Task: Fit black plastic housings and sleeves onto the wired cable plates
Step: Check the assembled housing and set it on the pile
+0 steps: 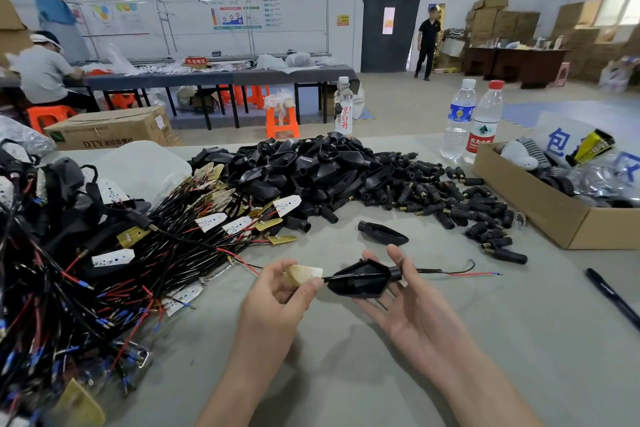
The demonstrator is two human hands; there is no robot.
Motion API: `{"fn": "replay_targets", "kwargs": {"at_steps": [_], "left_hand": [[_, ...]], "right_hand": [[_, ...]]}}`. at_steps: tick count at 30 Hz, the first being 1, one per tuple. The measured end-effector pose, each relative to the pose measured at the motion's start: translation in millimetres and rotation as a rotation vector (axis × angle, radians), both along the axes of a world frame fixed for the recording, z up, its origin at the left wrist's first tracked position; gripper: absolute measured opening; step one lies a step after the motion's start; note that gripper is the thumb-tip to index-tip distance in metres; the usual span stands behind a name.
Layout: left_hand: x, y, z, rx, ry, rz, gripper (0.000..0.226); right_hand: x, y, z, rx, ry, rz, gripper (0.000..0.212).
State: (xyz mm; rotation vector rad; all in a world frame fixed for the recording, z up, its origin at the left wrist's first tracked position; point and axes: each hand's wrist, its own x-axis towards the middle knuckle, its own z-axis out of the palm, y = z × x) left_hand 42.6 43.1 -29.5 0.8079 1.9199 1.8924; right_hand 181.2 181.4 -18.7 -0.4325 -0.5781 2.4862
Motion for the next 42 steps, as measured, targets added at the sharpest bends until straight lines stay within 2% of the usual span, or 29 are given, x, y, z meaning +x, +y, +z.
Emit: {"fn": "replay_targets", "kwargs": {"at_steps": [3,9,13,16,25,33,38,42], "left_hand": [[-1.1,-0.8,0.1,0.044,-0.058,-0.002,0.034],[-2.6,-1.0,1.4,0.083,-0.060,-0.001,0.031],[-1.9,-1.3,2.0,0.130,-0.076,-0.022,0.017],[-1.0,-1.0,1.6,0.139,-0.073,-0.016,0.015],[2.9,4.5,0.9,0.132,-0.062,-0.015,0.013],[6.9,2.9,3.7,0.064,0.054,-0.042,0.020],[8.4,2.7,7.5,0.014,0.021,-0.118,0.034],[11.2,2.3,8.9,0.003,0.026,-0.097,0.032]], "right_hand": [[-0.6,-1.2,0.0,0.042,-0.028,0.018,0.027],[-3.0,-3.1,-2.8,0.077,-0.061,0.024,0.027],[-3.2,-0.6,-2.8,0.058,-0.069,-0.011,0.028],[-2.5,-1.3,-0.8,0.049,-0.064,-0.016,0.028],[-1.5,-9.2,-0.1,0.248,-0.148,0.082,0.036],[-2.4,-9.6,-1.8,0.232,-0.163,0.115,0.029],[-1.5,-5.4,-2.1,0.222,-0.151,0.116,0.029],[-2.1,-5.4,-3.5,0.216,-0.150,0.118,0.029]]}}
